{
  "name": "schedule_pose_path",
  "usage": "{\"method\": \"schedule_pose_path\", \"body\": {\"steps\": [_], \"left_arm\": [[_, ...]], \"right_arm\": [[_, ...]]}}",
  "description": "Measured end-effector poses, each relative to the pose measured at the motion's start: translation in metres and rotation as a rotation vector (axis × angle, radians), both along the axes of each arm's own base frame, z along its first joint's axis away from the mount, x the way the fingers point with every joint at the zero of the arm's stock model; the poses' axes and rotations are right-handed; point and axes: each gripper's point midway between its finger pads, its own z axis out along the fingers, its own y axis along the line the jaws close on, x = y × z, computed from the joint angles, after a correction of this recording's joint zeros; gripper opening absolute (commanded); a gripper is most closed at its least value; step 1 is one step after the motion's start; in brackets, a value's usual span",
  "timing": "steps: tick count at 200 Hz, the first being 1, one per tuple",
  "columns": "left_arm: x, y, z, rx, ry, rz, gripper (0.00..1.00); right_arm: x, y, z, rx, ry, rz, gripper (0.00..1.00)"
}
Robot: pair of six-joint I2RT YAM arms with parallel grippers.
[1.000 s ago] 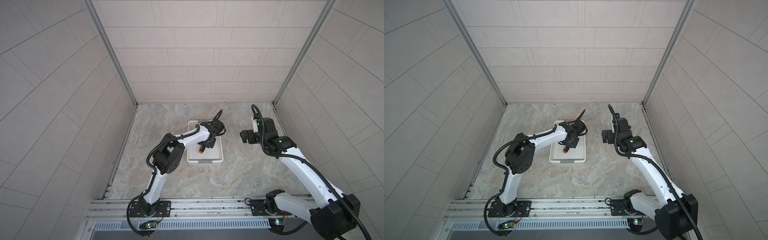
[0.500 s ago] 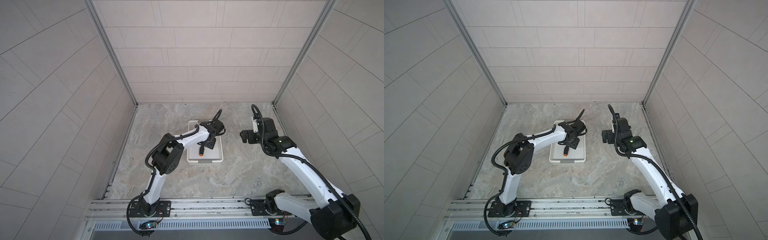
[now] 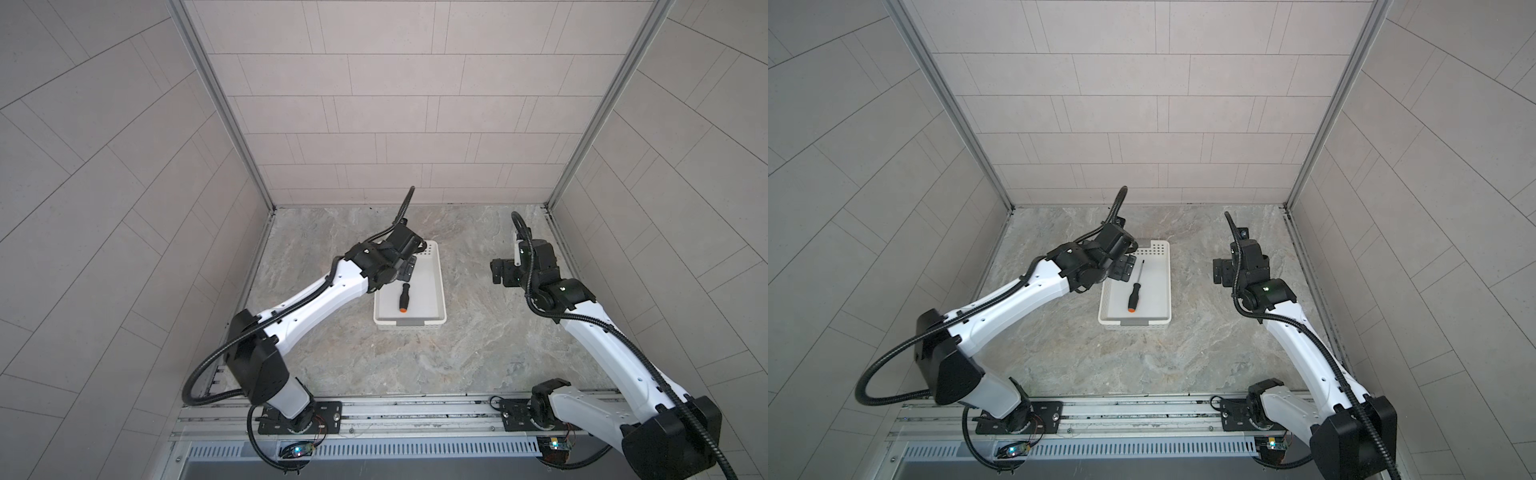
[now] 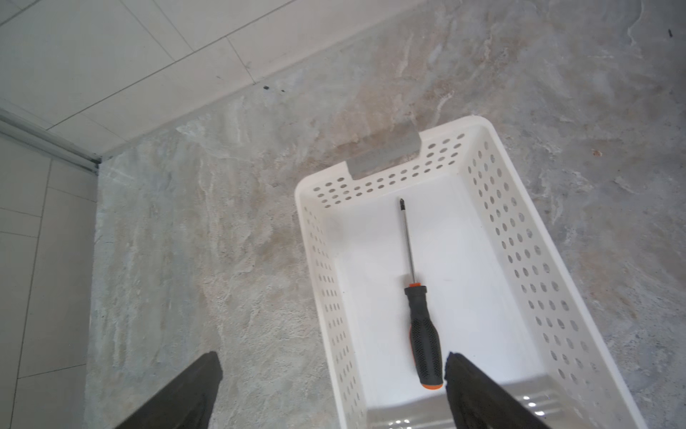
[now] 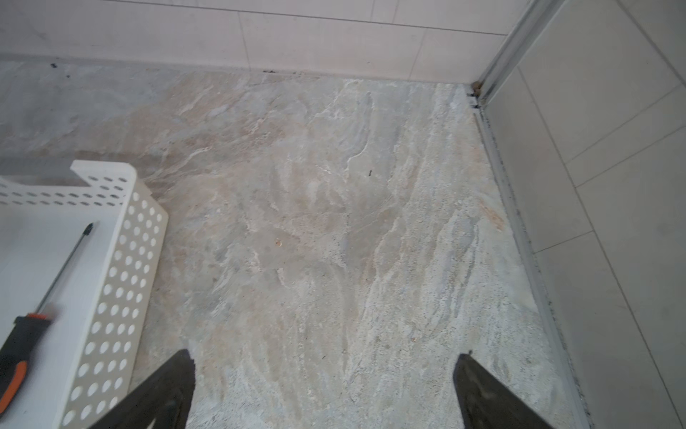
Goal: Put the screwdriver in the bin
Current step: Place the screwdriver in the bin, then reset both arms
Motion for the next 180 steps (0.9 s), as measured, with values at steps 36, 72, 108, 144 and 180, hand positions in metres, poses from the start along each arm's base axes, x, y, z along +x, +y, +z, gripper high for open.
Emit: {"method": "schedule_pose_path", "body": {"steps": [36,72,108,144,180], "left_arm": [[0.006,0.104,0.0,-0.086,-0.108,0.186,1.0],[-0.012,0.186,-0.025,-0.127,-0.244,0.347,1.0],[-0.016,0.192,-0.032,-0.117,-0.355,0.322,1.0],[-0.007,0.203,-0.039,-0.091,-0.403,0.378,1.0],[0.003,0.21,-0.081,-0.063,-0.396,0.435,1.0]], "right_arm": [[0.001,-0.035,-0.009,-0.048,-0.111,-0.134,1.0],[0.009,-0.058,-0.027,-0.091,-0.135,-0.234,1.0],[0.023,-0.06,-0.062,-0.095,-0.116,-0.221,1.0],[0.028,-0.065,-0.097,-0.072,-0.06,-0.172,1.0],[0.033,-0.066,-0.112,-0.024,-0.092,-0.14,1.0]]}}
